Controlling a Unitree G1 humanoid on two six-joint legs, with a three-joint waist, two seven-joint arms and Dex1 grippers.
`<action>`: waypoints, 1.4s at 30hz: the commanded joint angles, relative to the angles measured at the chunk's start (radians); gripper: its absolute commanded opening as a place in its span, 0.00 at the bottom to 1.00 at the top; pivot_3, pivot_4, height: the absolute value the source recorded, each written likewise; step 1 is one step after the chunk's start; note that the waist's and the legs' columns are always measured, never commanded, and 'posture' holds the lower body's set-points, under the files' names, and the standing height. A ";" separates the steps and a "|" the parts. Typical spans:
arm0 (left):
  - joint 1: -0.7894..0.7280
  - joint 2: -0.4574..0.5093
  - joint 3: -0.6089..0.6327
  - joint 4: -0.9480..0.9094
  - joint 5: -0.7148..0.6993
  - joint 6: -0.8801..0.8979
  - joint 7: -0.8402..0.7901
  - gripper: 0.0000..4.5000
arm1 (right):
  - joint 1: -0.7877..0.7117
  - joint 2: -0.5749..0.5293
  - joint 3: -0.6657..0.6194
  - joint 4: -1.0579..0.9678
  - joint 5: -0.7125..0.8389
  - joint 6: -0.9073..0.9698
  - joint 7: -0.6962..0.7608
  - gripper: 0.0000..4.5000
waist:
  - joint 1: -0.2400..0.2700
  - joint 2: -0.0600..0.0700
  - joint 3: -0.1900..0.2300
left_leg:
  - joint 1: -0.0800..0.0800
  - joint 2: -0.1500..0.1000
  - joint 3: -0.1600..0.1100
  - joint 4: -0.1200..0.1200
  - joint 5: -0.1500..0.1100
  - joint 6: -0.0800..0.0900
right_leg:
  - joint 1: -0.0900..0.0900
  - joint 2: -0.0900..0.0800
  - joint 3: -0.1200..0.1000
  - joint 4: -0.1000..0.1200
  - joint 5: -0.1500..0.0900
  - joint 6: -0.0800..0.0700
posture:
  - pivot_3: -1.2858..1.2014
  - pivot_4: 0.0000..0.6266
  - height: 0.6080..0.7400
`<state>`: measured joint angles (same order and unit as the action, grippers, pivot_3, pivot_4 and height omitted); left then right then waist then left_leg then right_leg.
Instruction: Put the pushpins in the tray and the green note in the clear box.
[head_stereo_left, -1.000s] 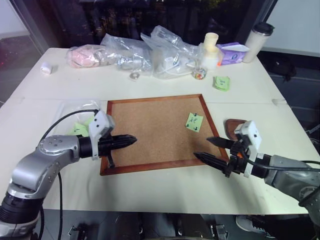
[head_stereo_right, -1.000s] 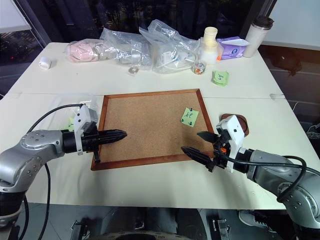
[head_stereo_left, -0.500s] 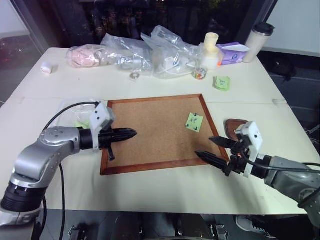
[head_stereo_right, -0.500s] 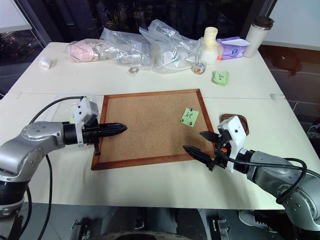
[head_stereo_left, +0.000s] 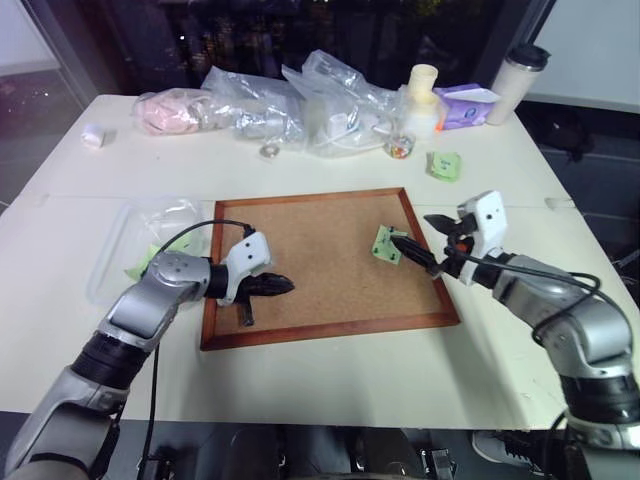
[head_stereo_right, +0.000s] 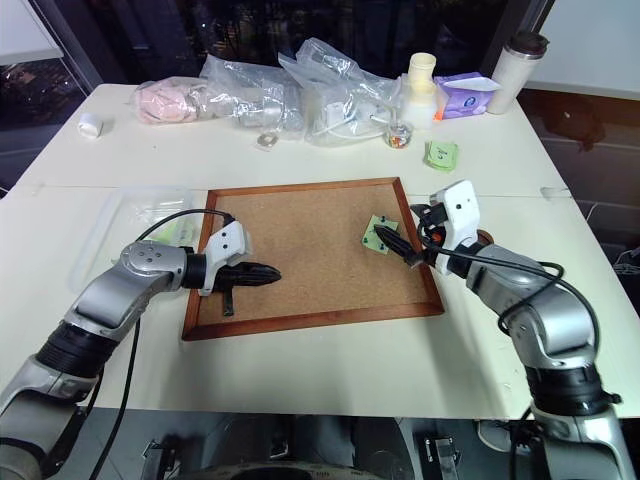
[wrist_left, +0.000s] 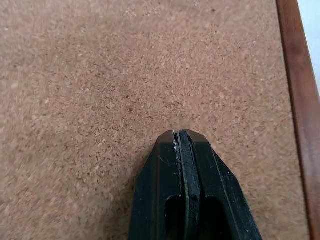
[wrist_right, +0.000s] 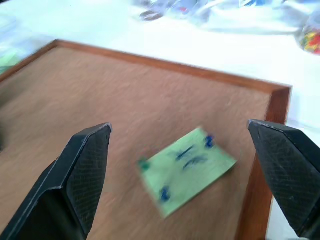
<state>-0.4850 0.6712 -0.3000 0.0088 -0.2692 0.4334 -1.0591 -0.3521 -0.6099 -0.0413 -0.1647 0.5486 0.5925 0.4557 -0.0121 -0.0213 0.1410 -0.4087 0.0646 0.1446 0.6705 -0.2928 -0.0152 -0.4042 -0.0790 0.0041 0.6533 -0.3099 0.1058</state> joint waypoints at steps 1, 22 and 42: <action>-0.006 0.000 -0.038 0.034 0.060 -0.043 -0.030 0.01 | -0.071 0.040 0.008 0.115 -0.106 -0.114 -0.015 1.00 | 0.001 0.001 0.000 | 0.000 0.000 0.000 0.000 0.000 0.000 | 0.000 0.000 0.000 0.000 0.000 0.000 | 0.52 0.24 0.97; 0.049 -0.033 0.006 -0.024 0.092 -0.058 -0.003 0.00 | -0.210 0.136 0.052 0.507 -0.283 -0.297 0.168 0.60 | -0.002 0.002 0.000 | 0.000 0.001 -0.002 0.008 -0.001 0.001 | 0.005 -0.001 -0.005 0.003 0.000 0.000 | 0.52 0.24 0.97; 0.134 -0.034 0.046 -0.112 0.061 -0.020 0.011 0.00 | -0.143 0.161 0.004 0.394 -0.284 -0.320 0.141 0.02 | -0.004 0.002 0.000 | 0.000 0.002 -0.002 0.008 -0.001 0.001 | 0.005 -0.001 -0.005 0.004 0.000 0.000 | 0.52 0.24 0.97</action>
<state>-0.3689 0.6309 -0.2348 -0.0820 -0.2015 0.3908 -1.0365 -0.4865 -0.4491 0.0043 0.3072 0.2492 0.2888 0.6040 -0.0156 -0.0190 0.1410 -0.4089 0.0664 0.1423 0.6784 -0.2935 -0.0145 -0.3996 -0.0798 -0.0011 0.6571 -0.3101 0.1059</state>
